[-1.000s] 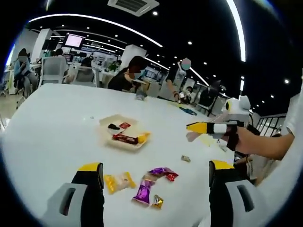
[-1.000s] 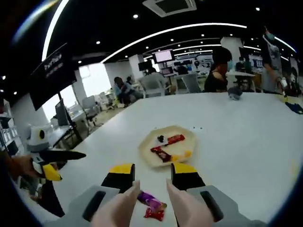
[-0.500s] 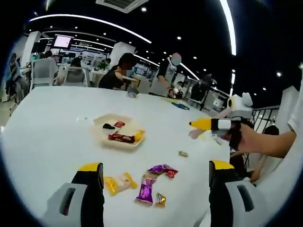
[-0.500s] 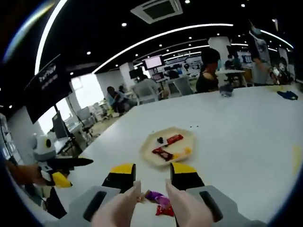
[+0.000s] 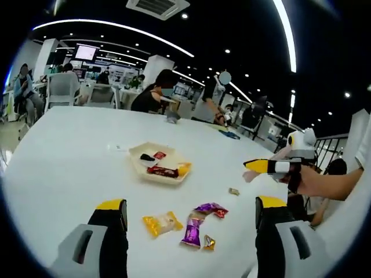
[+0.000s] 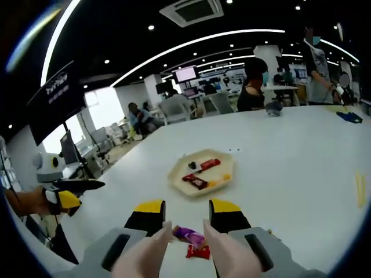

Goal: Place the target food into the container with the food tongs after gripping and lifting it, then release it inside without dropping or visibly crushing the food.

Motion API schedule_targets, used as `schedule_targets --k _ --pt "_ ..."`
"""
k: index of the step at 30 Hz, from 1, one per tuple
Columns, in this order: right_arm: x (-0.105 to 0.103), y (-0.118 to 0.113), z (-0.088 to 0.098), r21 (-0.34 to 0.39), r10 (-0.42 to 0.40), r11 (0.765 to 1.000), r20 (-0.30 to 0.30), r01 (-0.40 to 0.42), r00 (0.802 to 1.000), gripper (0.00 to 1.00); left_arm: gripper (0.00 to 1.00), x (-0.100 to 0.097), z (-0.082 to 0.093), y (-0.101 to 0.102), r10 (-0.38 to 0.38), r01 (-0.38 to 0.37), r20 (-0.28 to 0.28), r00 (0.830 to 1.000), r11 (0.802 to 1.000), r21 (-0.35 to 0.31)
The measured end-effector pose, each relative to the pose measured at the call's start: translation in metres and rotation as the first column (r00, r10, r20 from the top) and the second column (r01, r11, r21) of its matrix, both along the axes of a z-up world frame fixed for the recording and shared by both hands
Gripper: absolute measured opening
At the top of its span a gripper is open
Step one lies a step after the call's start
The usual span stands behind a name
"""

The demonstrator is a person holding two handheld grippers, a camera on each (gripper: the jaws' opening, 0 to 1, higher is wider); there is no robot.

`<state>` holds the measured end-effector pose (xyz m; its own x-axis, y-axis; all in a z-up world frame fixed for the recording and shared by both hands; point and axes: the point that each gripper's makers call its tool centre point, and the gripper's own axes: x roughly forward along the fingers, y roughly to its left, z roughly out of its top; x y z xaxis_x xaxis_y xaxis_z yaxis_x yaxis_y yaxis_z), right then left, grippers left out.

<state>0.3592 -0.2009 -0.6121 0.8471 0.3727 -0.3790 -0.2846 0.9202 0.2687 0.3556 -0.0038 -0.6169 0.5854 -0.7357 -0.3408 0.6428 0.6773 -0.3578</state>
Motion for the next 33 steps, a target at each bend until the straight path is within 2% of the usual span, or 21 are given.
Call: schedule_targets --k 2,8,12,14,18,19,21,23,27,28,29,33 --pt "0.001 0.002 -0.003 -0.008 0.003 1.0 0.001 -0.003 1.0 0.29 0.92 -0.002 0.001 0.002 -0.002 0.002 0.001 1.0 1.0 -0.017" --pt "0.004 0.008 -0.016 -0.075 0.033 0.997 -0.01 -0.034 0.999 0.29 0.92 -0.014 -0.005 0.014 -0.023 0.023 0.005 1.0 0.999 0.023" --pt "0.008 0.013 -0.026 -0.068 0.054 0.996 -0.014 -0.055 0.998 0.29 0.92 -0.012 -0.011 0.029 0.017 -0.017 0.005 1.0 0.999 0.038" --pt "0.006 0.015 -0.034 -0.081 0.059 0.995 -0.046 -0.062 0.997 0.29 0.91 -0.011 -0.014 0.033 0.051 -0.05 -0.026 0.998 0.998 0.043" --pt "0.004 0.02 -0.045 -0.103 0.081 0.991 -0.051 -0.086 0.995 0.29 0.92 -0.016 -0.008 0.026 0.028 -0.028 -0.021 0.999 1.0 0.015" --pt "0.004 0.02 -0.05 -0.156 0.11 0.981 -0.051 -0.116 0.993 0.29 0.92 -0.018 -0.008 0.026 0.024 -0.023 -0.016 1.0 0.999 0.024" --pt "0.006 0.023 -0.049 -0.193 0.155 0.969 -0.013 -0.155 0.988 0.29 0.91 -0.02 -0.011 0.027 0.016 -0.015 -0.014 1.0 0.999 0.042" --pt "0.006 0.022 -0.051 -0.253 0.221 0.943 -0.003 -0.214 0.975 0.29 0.91 -0.021 -0.014 0.028 0.019 -0.018 -0.025 0.999 0.999 0.045" --pt "0.005 0.02 -0.052 -0.283 0.266 0.924 -0.002 -0.256 0.964 0.29 0.92 -0.019 -0.008 0.03 0.04 -0.039 -0.021 0.999 0.999 0.036" --pt "0.005 0.016 -0.051 -0.299 0.272 0.92 0.021 -0.253 0.962 0.29 0.92 -0.019 -0.008 0.03 0.045 -0.044 -0.022 0.999 0.998 0.033" --pt "0.004 0.015 -0.053 -0.303 0.269 0.919 0.019 -0.251 0.963 0.29 0.92 -0.019 -0.009 0.03 0.046 -0.045 -0.023 0.999 0.998 0.034" --pt "-0.003 -0.001 -0.065 -0.321 0.236 0.919 -0.02 -0.23 0.971 0.28 0.91 -0.022 -0.018 0.031 0.048 -0.046 -0.046 0.998 0.998 0.05"
